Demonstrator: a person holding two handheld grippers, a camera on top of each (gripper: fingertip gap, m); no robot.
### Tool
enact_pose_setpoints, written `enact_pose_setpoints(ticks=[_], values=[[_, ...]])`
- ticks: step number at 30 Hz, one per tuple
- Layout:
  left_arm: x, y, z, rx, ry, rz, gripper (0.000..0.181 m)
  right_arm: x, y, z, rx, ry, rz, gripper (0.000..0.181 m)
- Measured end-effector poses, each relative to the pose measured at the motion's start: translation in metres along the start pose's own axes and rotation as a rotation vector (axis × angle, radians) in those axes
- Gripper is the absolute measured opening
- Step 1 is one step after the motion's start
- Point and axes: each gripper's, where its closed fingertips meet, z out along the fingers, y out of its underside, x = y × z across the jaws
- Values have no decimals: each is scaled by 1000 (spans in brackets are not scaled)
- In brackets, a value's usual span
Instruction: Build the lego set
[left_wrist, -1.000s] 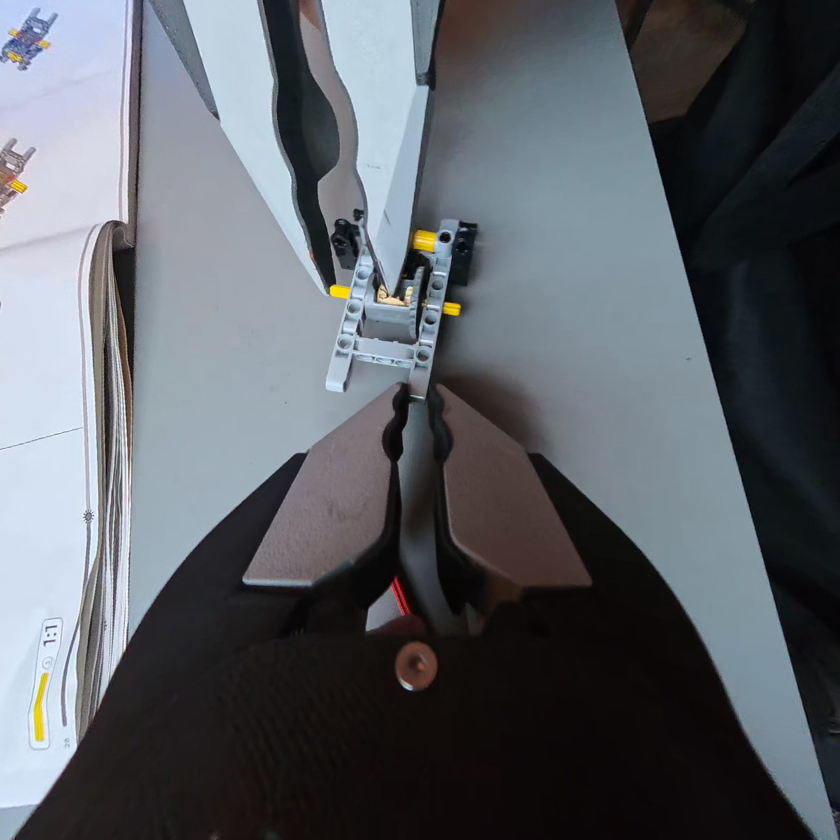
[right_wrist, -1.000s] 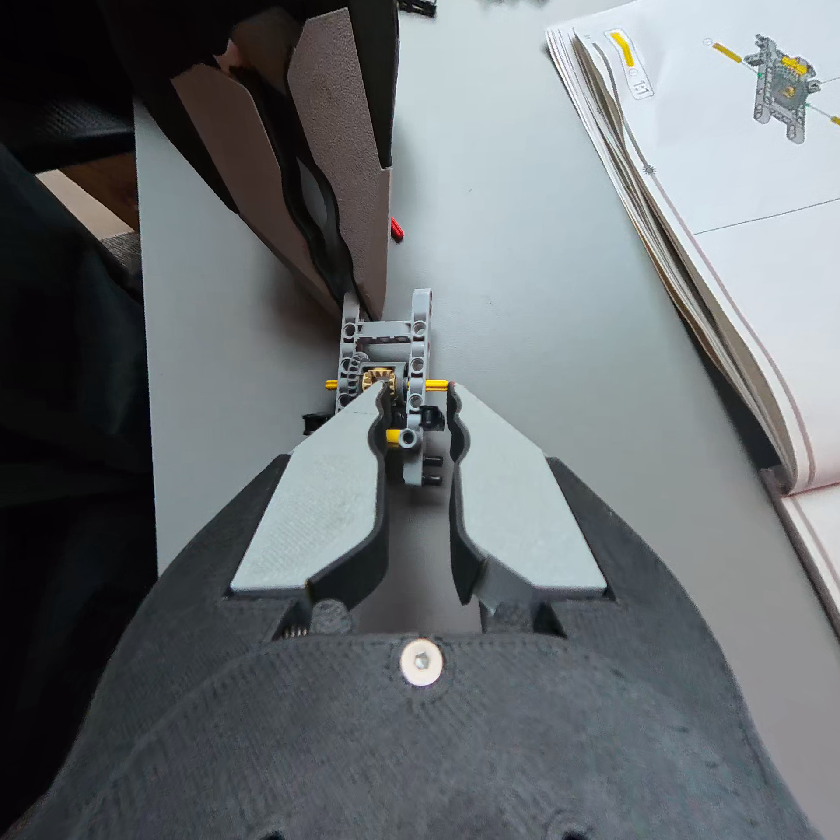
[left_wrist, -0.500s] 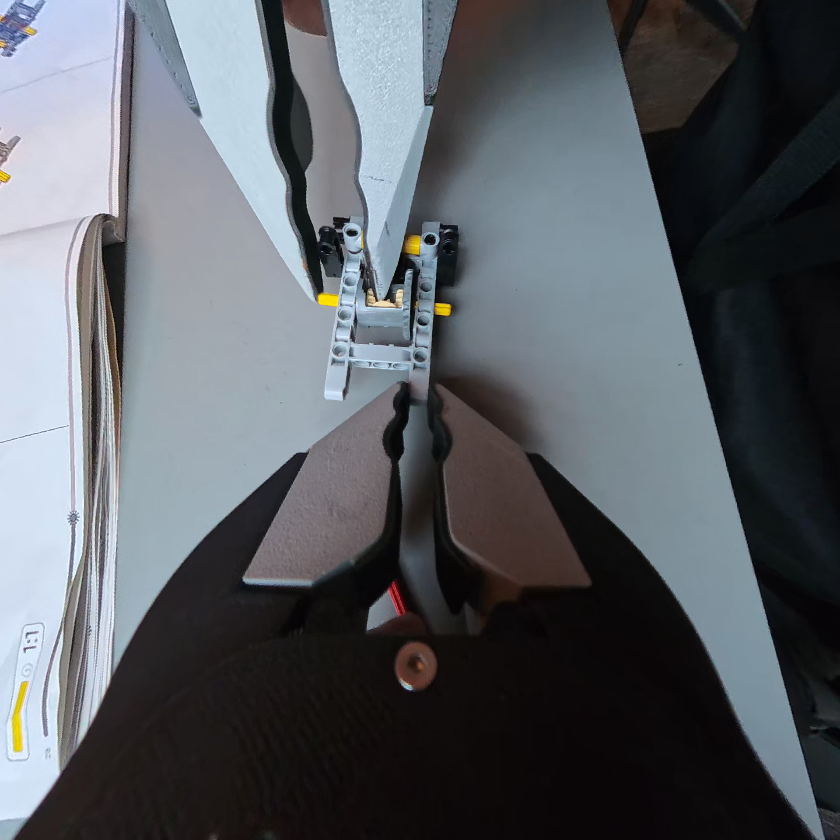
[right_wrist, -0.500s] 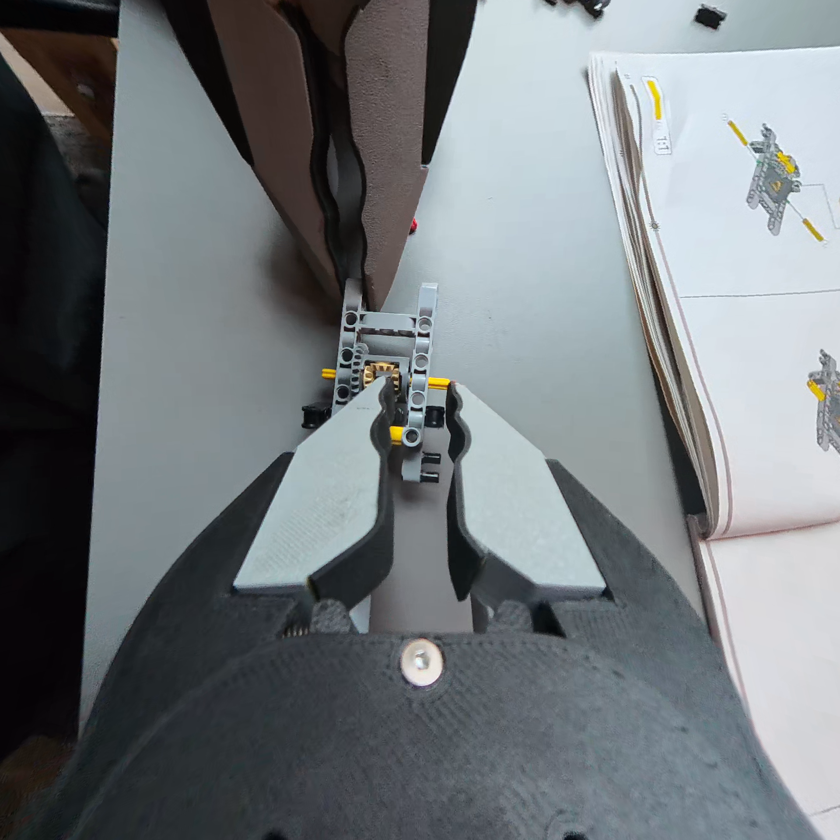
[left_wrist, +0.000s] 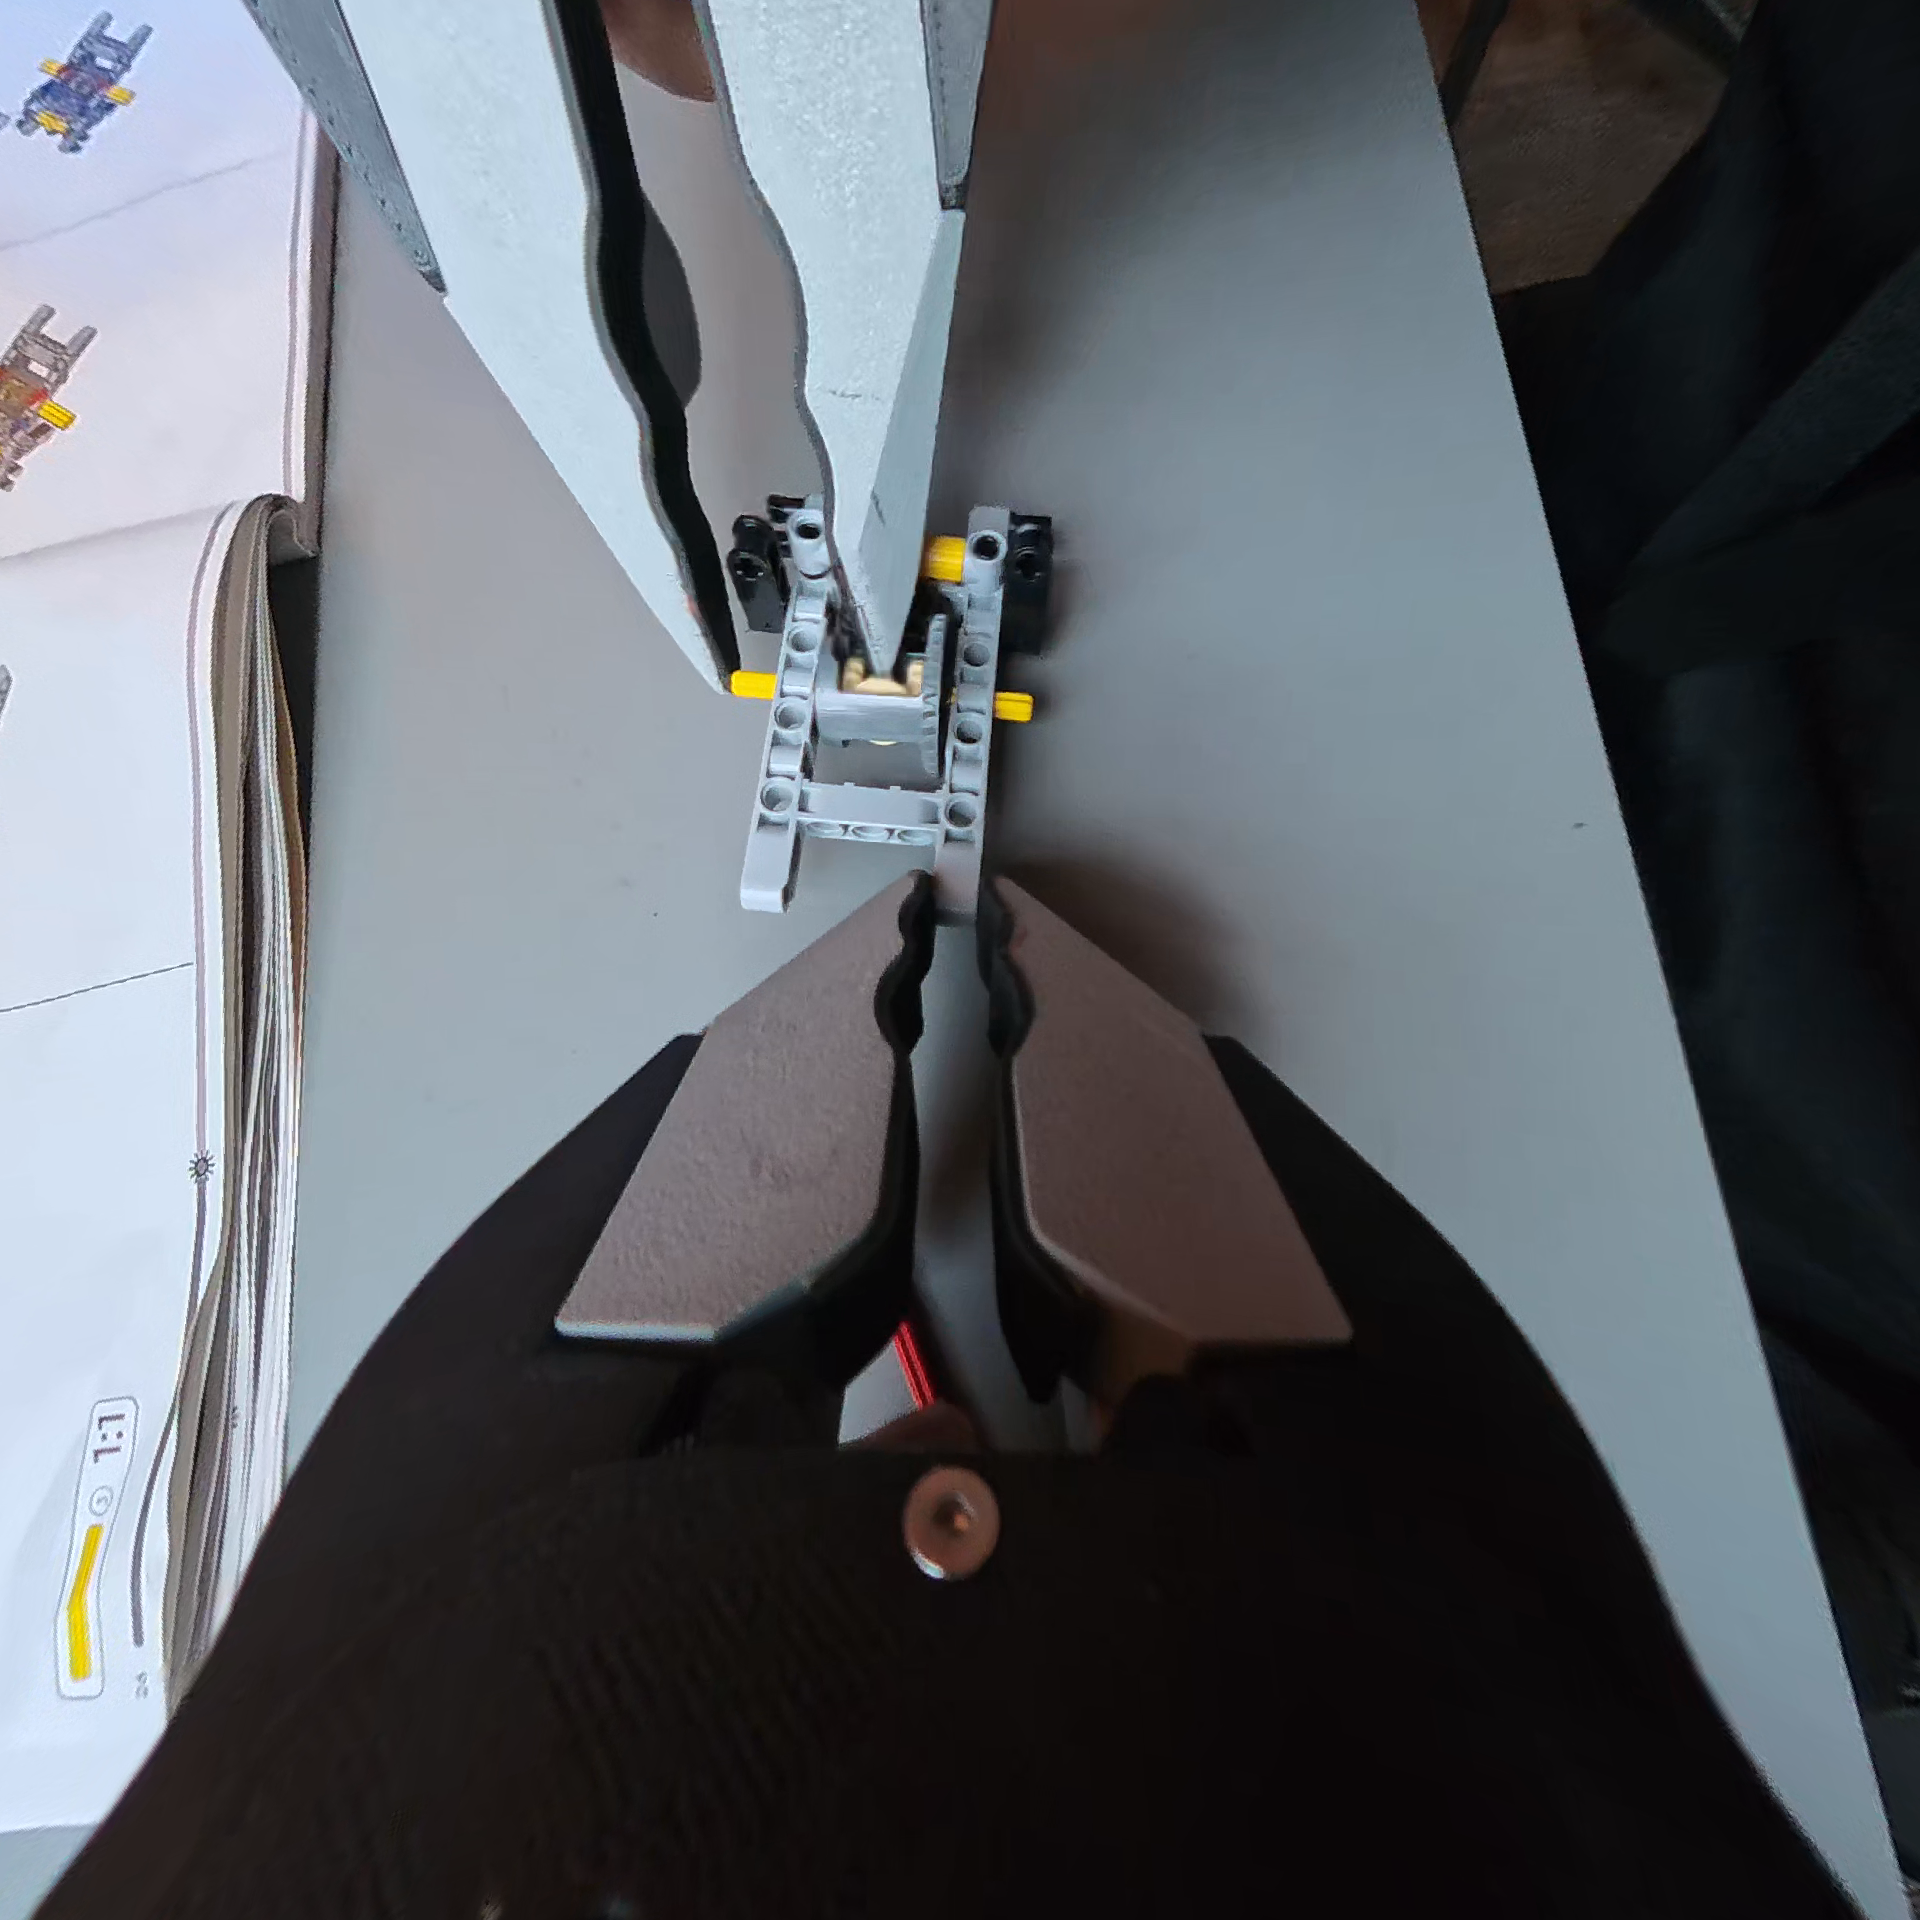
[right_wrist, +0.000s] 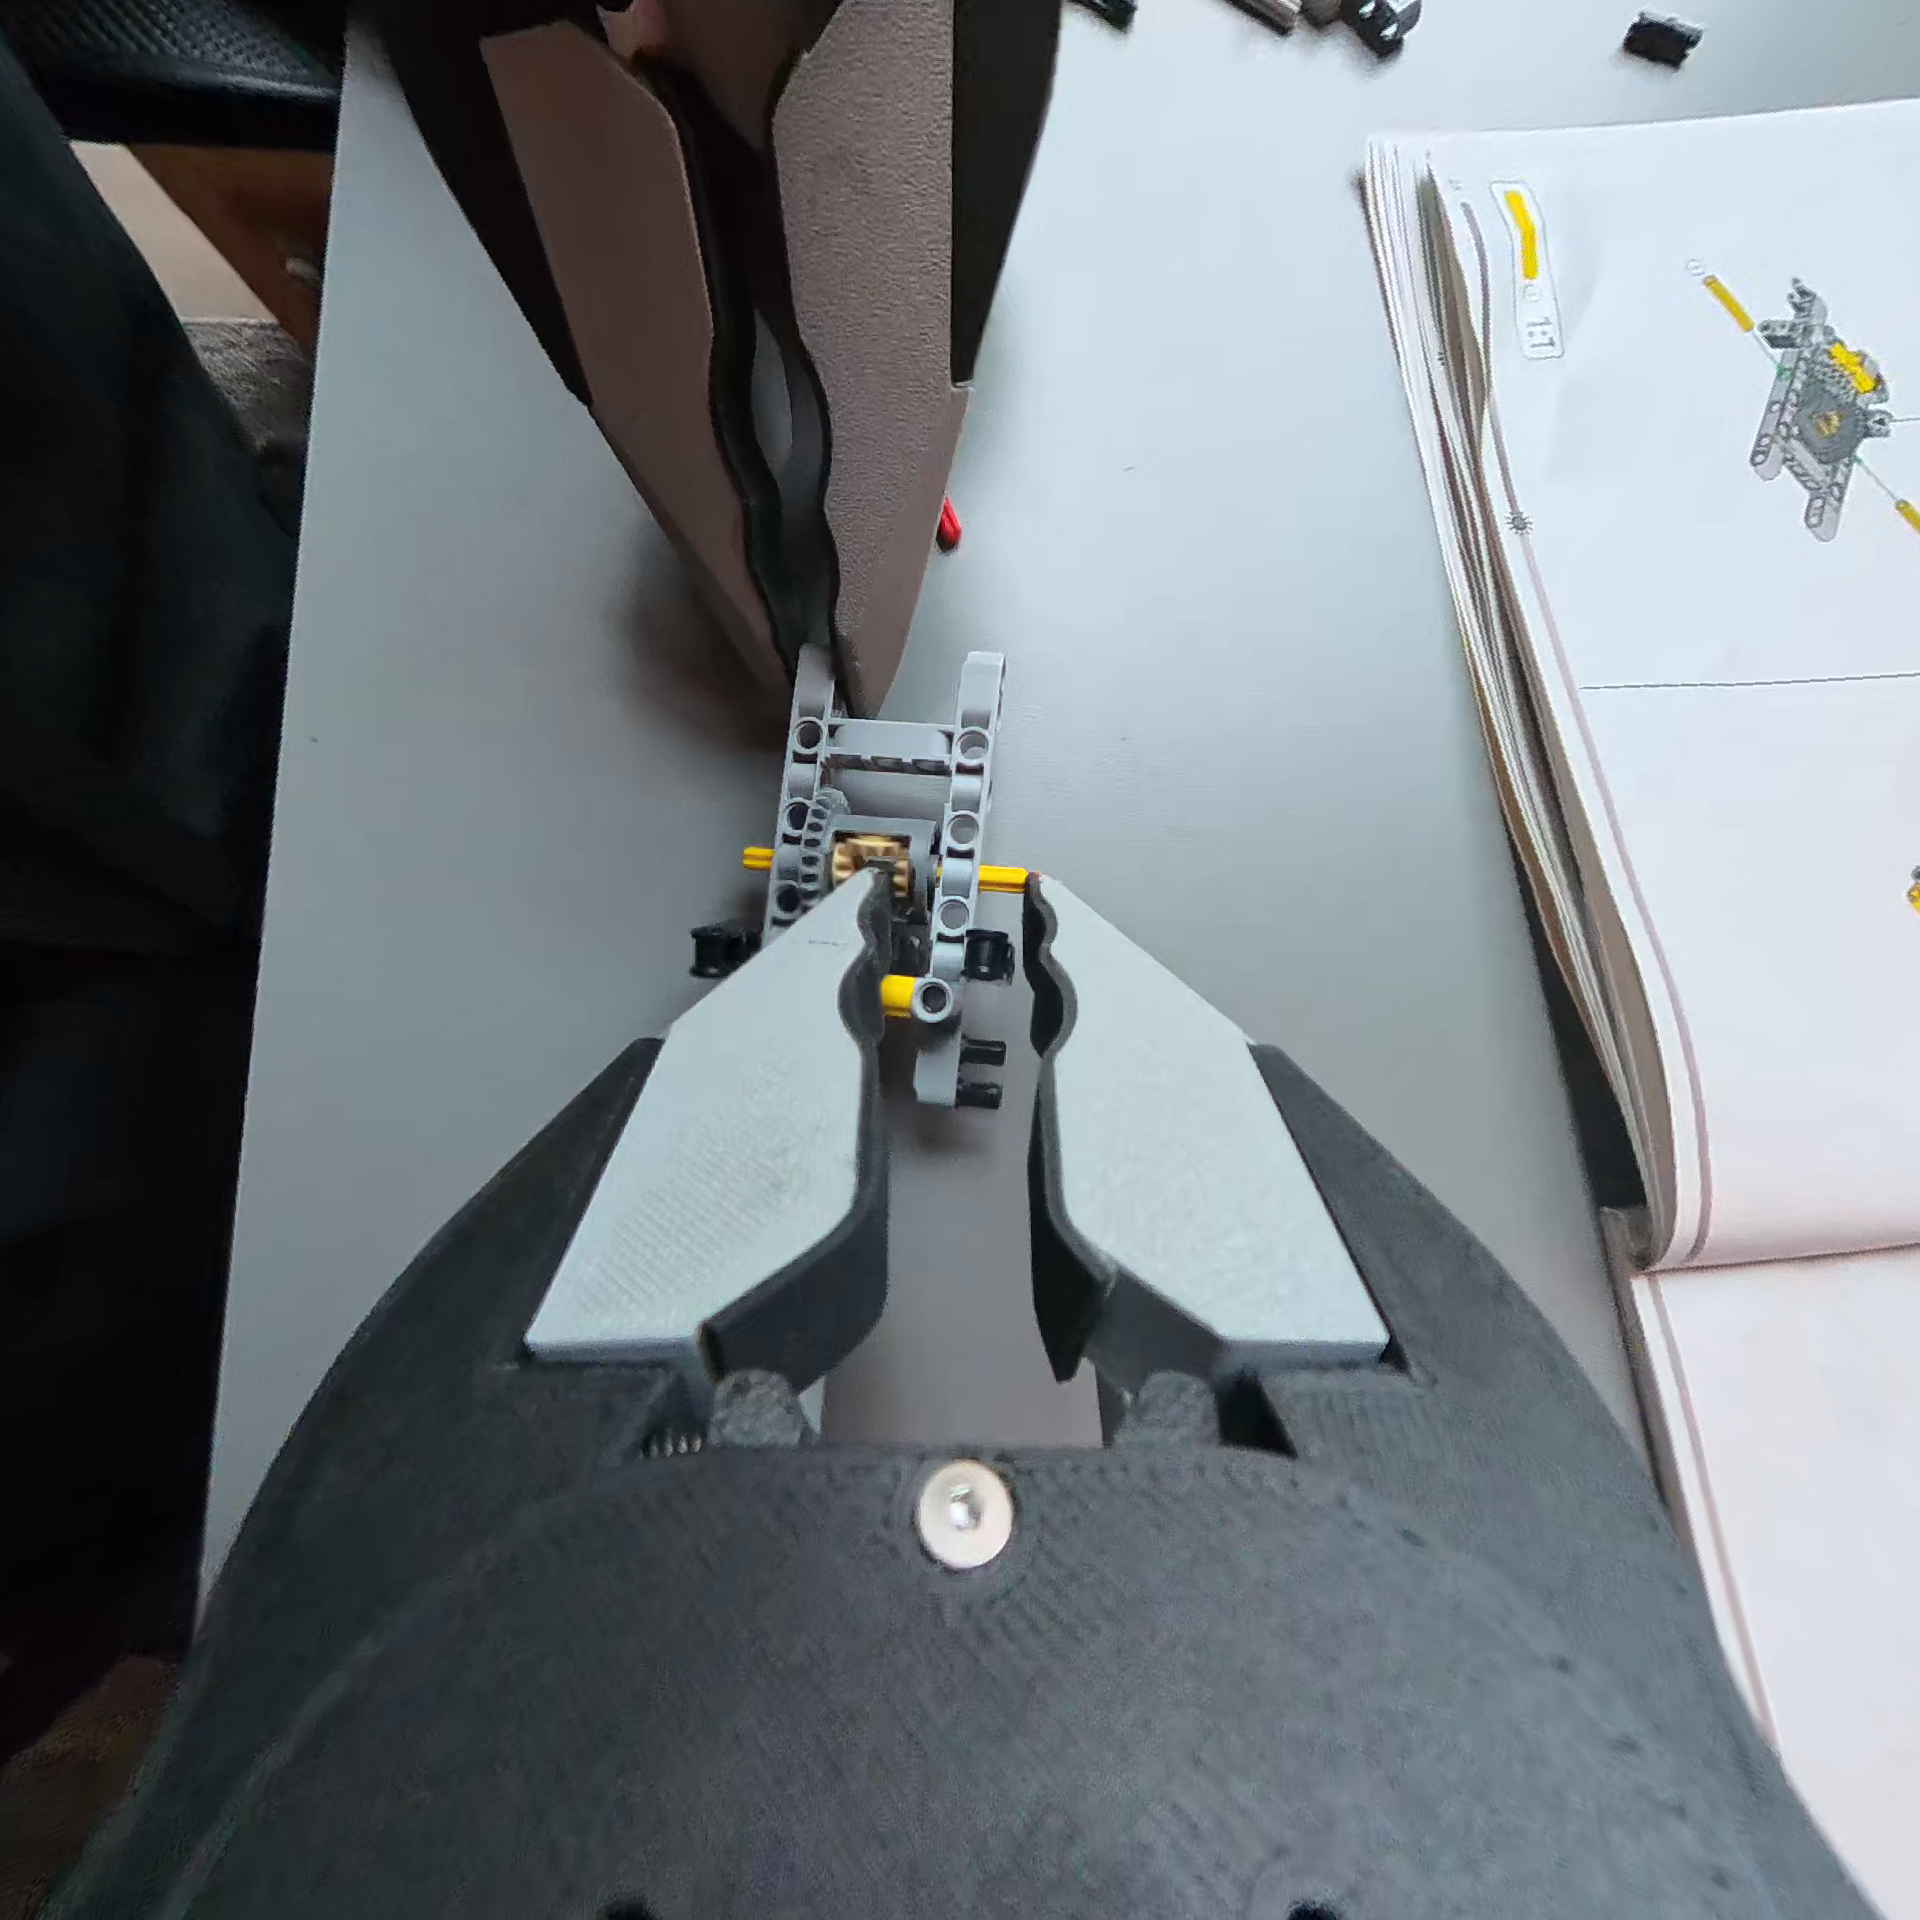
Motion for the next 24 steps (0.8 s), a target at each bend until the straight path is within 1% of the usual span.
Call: enact_pose_setpoints(ticks=[3, 8, 9, 15, 16, 18, 19, 24], values=[[0, 0, 0, -1, -13, 7, 5, 1, -2, -1, 20, 1, 46, 21], [0, 0, 0, -1, -4, -2, 5, 0, -2, -3, 58, -44, 99, 21], [0, 0, 0, 0, -4, -2, 5, 1, -2, -3, 62, -46, 103, 19], [0, 0, 0, -2, -2, -12, 5, 4, -3, -4, 74, -53, 105, 14], [-1, 0, 0, -2, -2, -12, 5, 4, -3, -4, 69, -50, 100, 16], [0, 0, 0, -1, 0, -7, 5, 7, -1, -2, 54, -29, 84, 26], [0, 0, 0, -1, 0, -6, 5, 7, -2, -2, 51, -30, 79, 27], [1, 0, 0, -1, 7, -3, 5, 1, -2, 2, 31, -94, 39, 20]])
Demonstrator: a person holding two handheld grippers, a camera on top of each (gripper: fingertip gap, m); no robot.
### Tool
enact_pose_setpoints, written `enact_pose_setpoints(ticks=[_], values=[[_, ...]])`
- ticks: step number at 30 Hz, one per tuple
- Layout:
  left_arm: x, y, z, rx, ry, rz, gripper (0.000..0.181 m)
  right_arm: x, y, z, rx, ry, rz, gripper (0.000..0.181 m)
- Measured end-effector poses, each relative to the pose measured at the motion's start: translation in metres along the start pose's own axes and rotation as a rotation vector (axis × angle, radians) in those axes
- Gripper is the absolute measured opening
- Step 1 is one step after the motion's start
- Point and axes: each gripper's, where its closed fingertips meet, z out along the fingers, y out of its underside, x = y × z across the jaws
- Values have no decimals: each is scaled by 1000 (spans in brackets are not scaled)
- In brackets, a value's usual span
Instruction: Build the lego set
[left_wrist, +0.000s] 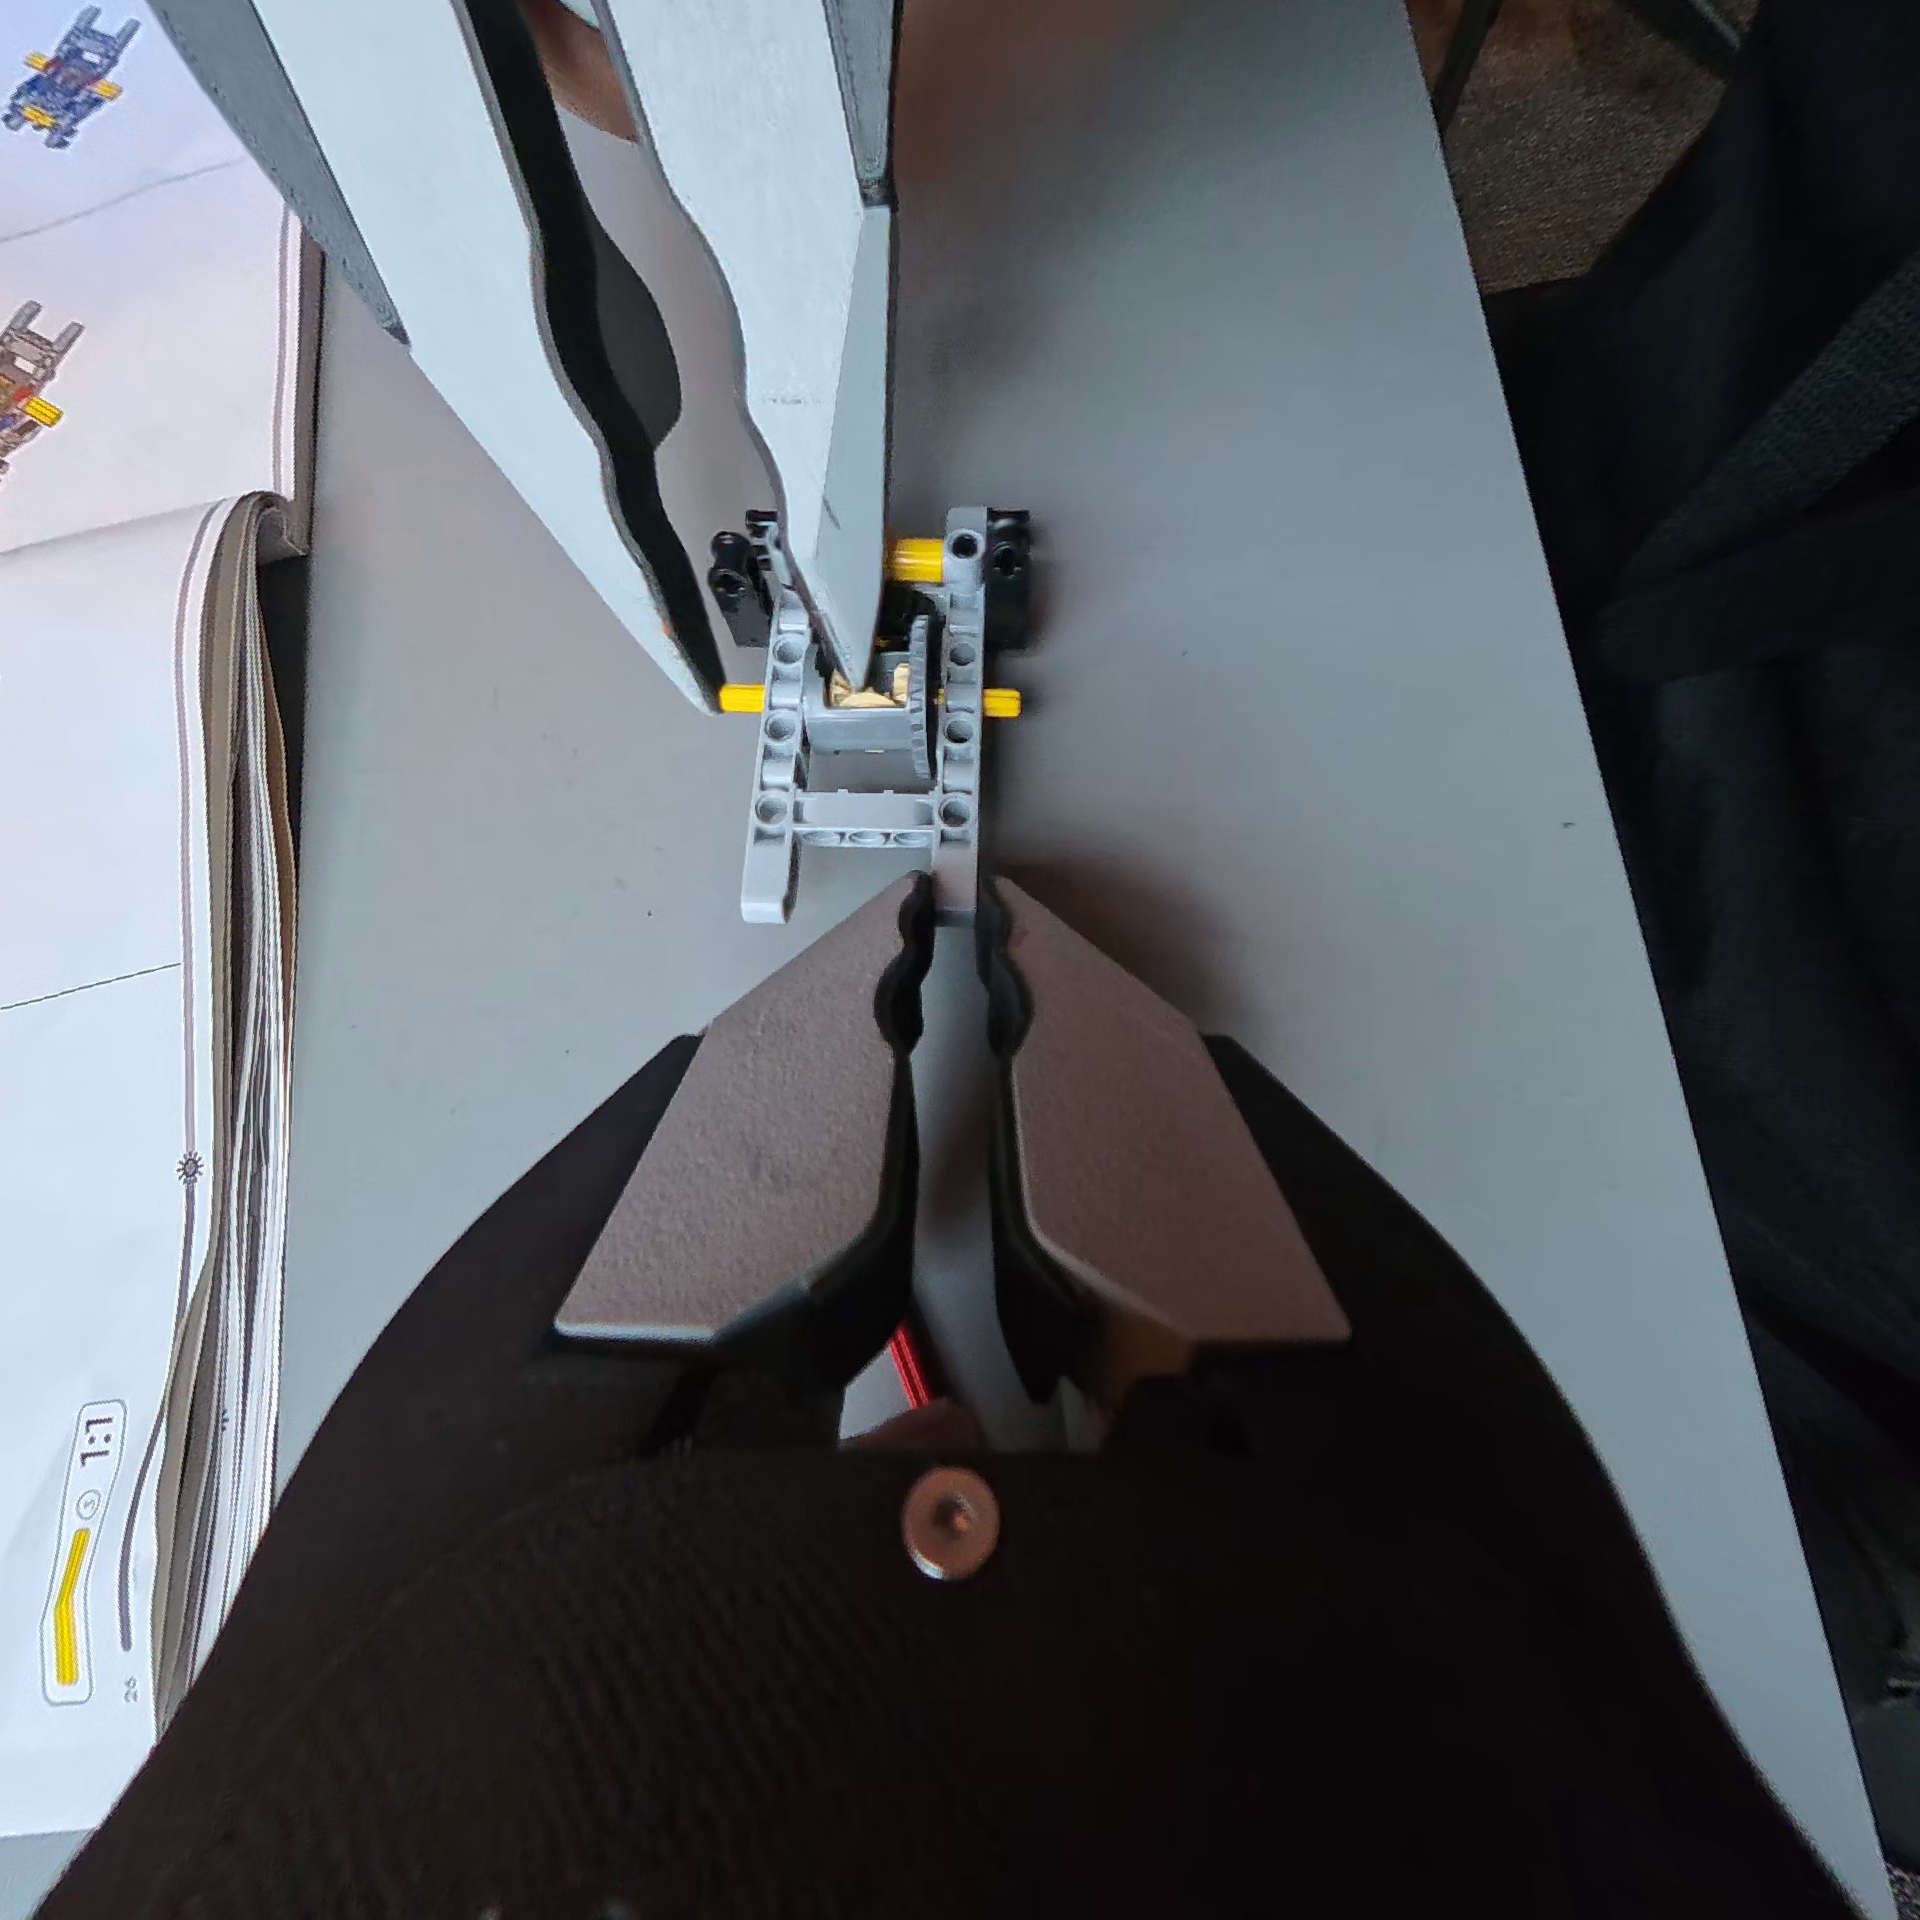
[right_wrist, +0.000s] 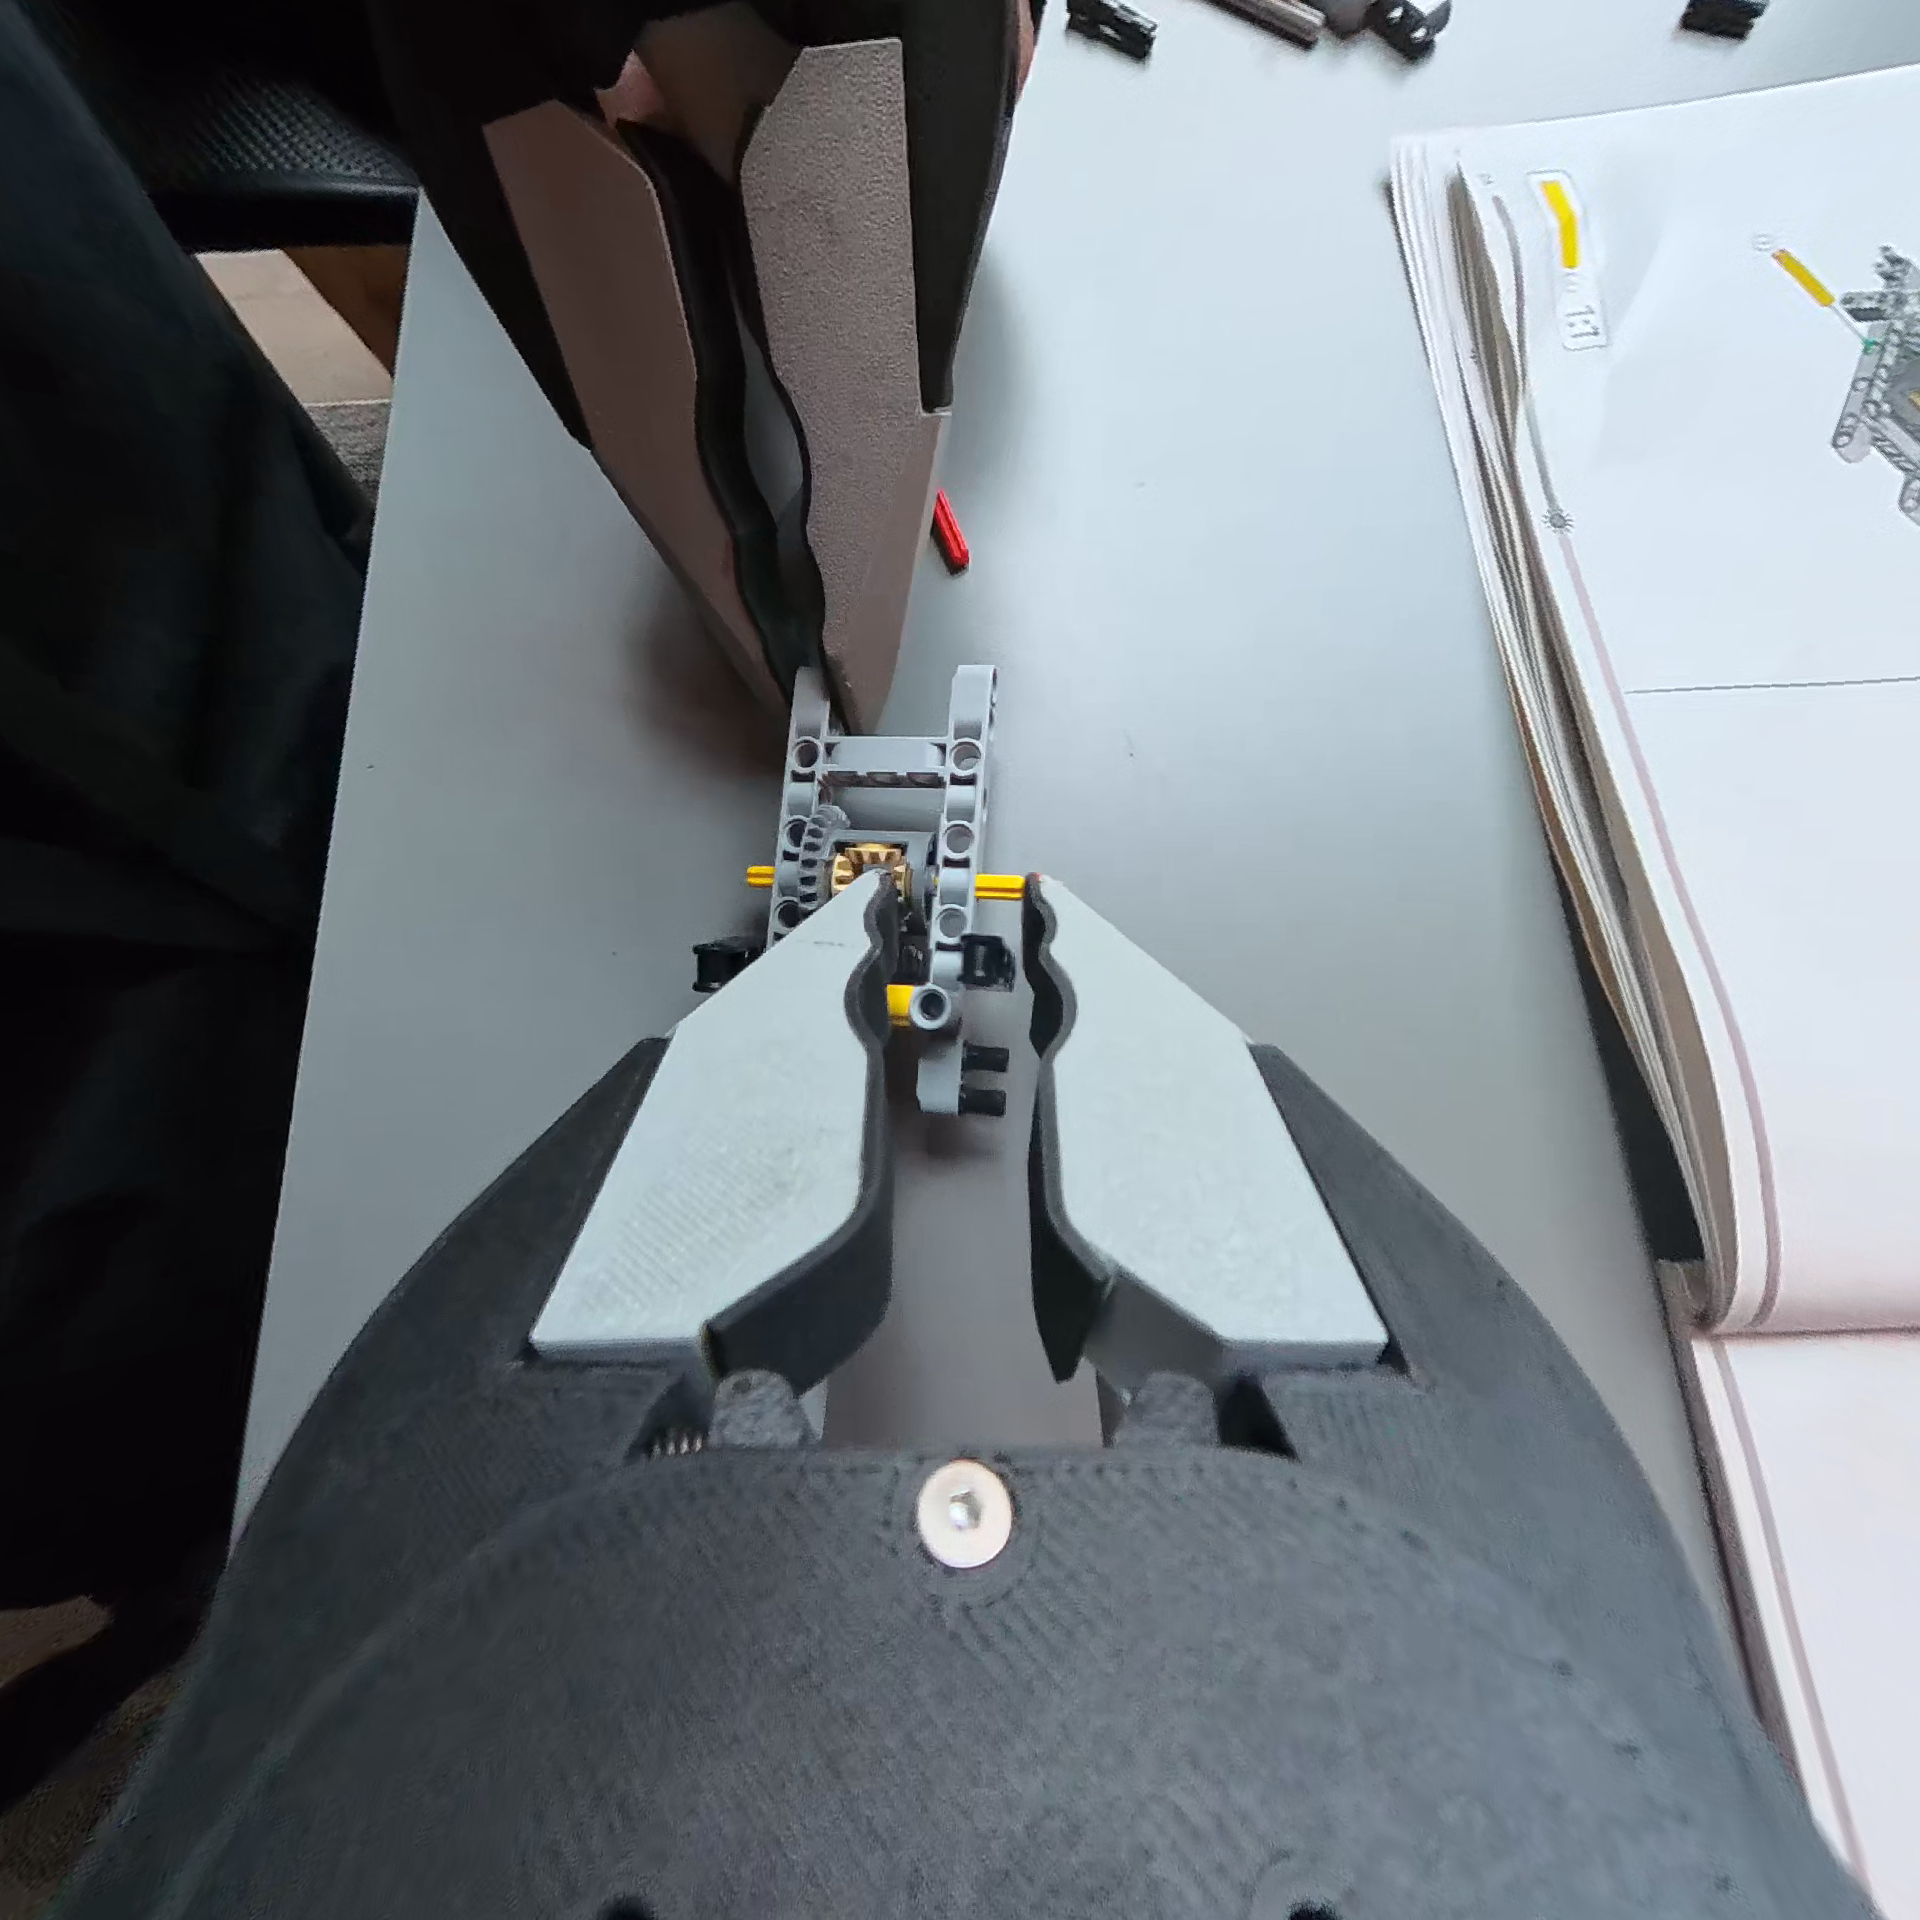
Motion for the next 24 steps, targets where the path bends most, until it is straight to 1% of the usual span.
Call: enact_pose_setpoints(ticks=[6, 11, 15, 19, 24], values=[[1, 0, 0, 1, 22, -15, 5, -2, 2, 0, -33, -7, -69, 20], [1, 0, 0, 0, 25, -17, 5, -1, 1, 0, -32, -16, -13, 19], [0, 0, 0, 1, 26, -26, 5, -1, 0, 0, 64, -85, 119, 20], [0, 0, 0, 2, 32, -41, 5, -1, -3, -4, 128, -150, 197, 19], [0, 1, -1, 1, 49, -65, 5, 1, -4, -1, 143, -159, 229, 17]])
